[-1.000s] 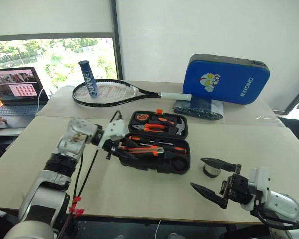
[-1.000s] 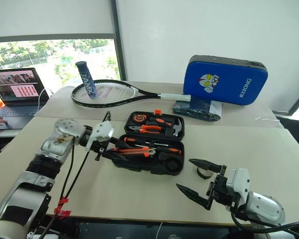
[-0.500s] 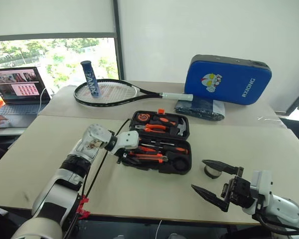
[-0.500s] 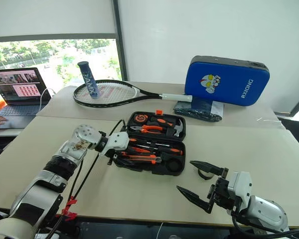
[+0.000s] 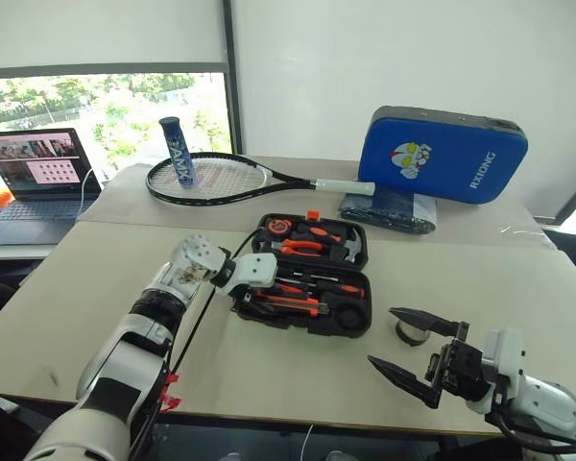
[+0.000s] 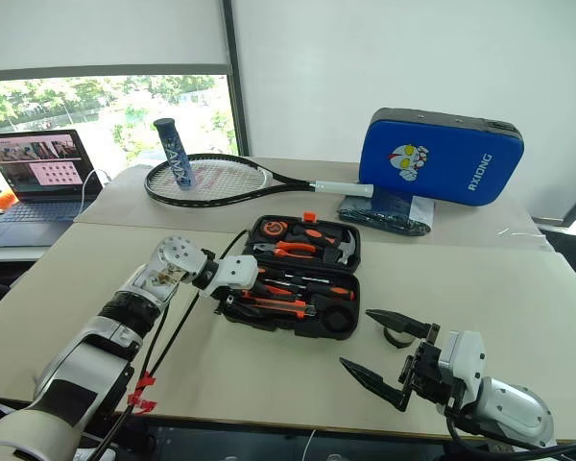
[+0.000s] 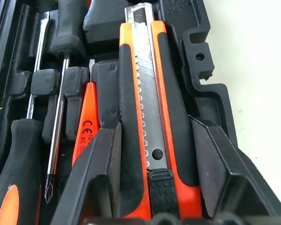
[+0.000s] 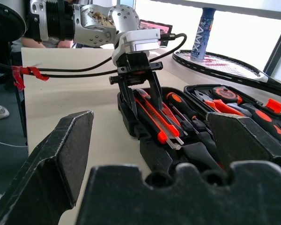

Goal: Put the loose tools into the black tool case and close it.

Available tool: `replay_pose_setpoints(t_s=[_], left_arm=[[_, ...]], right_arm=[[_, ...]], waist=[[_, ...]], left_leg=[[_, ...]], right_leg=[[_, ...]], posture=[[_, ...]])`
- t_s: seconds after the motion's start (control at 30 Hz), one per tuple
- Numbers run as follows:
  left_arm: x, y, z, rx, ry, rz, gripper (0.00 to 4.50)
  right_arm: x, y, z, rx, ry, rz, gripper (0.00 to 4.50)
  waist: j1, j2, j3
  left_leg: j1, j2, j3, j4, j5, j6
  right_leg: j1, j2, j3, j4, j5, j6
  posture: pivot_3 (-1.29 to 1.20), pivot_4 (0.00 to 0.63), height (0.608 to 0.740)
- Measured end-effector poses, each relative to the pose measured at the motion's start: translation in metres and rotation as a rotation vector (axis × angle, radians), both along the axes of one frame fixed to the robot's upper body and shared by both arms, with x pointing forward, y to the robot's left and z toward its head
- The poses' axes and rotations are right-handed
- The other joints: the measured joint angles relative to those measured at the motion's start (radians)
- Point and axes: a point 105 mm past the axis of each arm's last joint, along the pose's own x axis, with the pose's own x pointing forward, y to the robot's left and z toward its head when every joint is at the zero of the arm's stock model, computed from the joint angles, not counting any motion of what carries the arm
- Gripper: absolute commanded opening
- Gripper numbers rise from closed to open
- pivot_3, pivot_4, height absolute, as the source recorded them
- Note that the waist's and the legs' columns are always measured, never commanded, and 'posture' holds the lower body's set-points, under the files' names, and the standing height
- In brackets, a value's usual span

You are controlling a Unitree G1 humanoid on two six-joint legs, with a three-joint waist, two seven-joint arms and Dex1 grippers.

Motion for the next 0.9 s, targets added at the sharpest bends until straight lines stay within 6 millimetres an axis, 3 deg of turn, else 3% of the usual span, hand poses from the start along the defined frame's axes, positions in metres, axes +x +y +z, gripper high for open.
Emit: replay_pose_setpoints(t_s=[0.07, 0.13, 0.2, 0.23, 0.37, 0.5, 0.57, 0.67, 0.9], left_arm=[[-0.001, 0.000, 0.000, -0.001, 0.012, -0.002, 2.70], [-0.001, 0.000, 0.001, -0.006, 0.014, 0.002, 3.01], [0.001, -0.001, 0.003, -0.027, -0.003, 0.011, 3.85], [0.002, -0.002, 0.004, -0.037, -0.011, 0.012, 4.04], [-0.001, -0.008, 0.009, -0.084, 0.009, -0.019, 4.04], [-0.002, -0.007, 0.031, -0.177, 0.030, -0.031, 4.04], [0.002, -0.003, 0.050, -0.227, -0.010, -0.027, 3.50], [0.004, 0.008, 0.057, -0.219, -0.027, -0.007, 2.65], [-0.004, 0.020, 0.024, -0.196, 0.052, 0.022, 0.07]], right_arm=[[0.000, 0.000, 0.000, 0.000, 0.000, 0.000, 4.50], [0.000, 0.000, 0.000, 0.002, 0.000, -0.001, 4.50], [0.000, 0.000, 0.000, 0.002, 0.000, -0.001, 4.50], [0.001, 0.000, 0.000, 0.002, -0.001, -0.002, 4.50], [0.003, 0.000, 0.001, 0.003, -0.007, 0.002, 4.50], [0.004, -0.001, -0.001, 0.004, 0.003, -0.003, 4.50], [0.004, -0.001, -0.002, 0.004, 0.006, 0.000, 4.50], [0.004, 0.000, -0.002, 0.006, 0.007, 0.005, 4.50], [0.006, 0.001, -0.006, 0.010, 0.021, 0.004, 4.50]], waist=[[-0.001, 0.000, 0.000], [-0.001, 0.000, 0.000], [-0.001, 0.000, 0.000], [-0.001, 0.000, 0.000], [-0.001, 0.000, 0.000], [-0.003, 0.000, 0.000], [-0.005, 0.000, 0.000], [-0.007, 0.000, 0.000], [-0.001, 0.000, 0.000]], left_leg=[[0.000, 0.000, 0.000, 0.000, 0.000, 0.000], [0.000, 0.000, 0.000, 0.000, 0.000, 0.000], [0.000, 0.000, 0.000, 0.000, 0.000, 0.000], [0.000, 0.000, 0.000, 0.000, 0.000, 0.000], [-0.001, 0.000, 0.000, 0.000, 0.000, 0.000], [-0.001, 0.000, 0.000, 0.000, 0.000, 0.000], [0.000, 0.000, 0.000, 0.000, 0.000, 0.000], [0.000, 0.000, 0.000, 0.000, 0.000, 0.000], [-0.001, 0.000, 0.000, 0.001, 0.000, 0.000]], right_leg=[[0.000, 0.000, 0.000, 0.000, 0.000, 0.000], [0.000, 0.000, 0.000, 0.000, 0.000, 0.000], [0.000, 0.000, 0.000, 0.000, 0.000, 0.000], [0.000, 0.000, 0.000, 0.000, 0.000, 0.000], [-0.001, 0.000, 0.000, 0.000, 0.000, 0.000], [-0.001, 0.000, 0.000, 0.000, 0.000, 0.000], [-0.001, 0.000, 0.000, 0.000, 0.000, 0.000], [-0.001, 0.000, 0.000, 0.001, 0.000, 0.000], [-0.001, 0.000, 0.000, 0.001, 0.000, 0.000]], posture=[[0.00, 0.150, 0.740], [0.00, 0.150, 0.740], [0.00, 0.150, 0.740], [0.00, 0.150, 0.740], [0.00, 0.150, 0.740], [0.00, 0.150, 0.740], [0.00, 0.150, 0.740], [0.00, 0.150, 0.740], [0.00, 0.150, 0.740]])
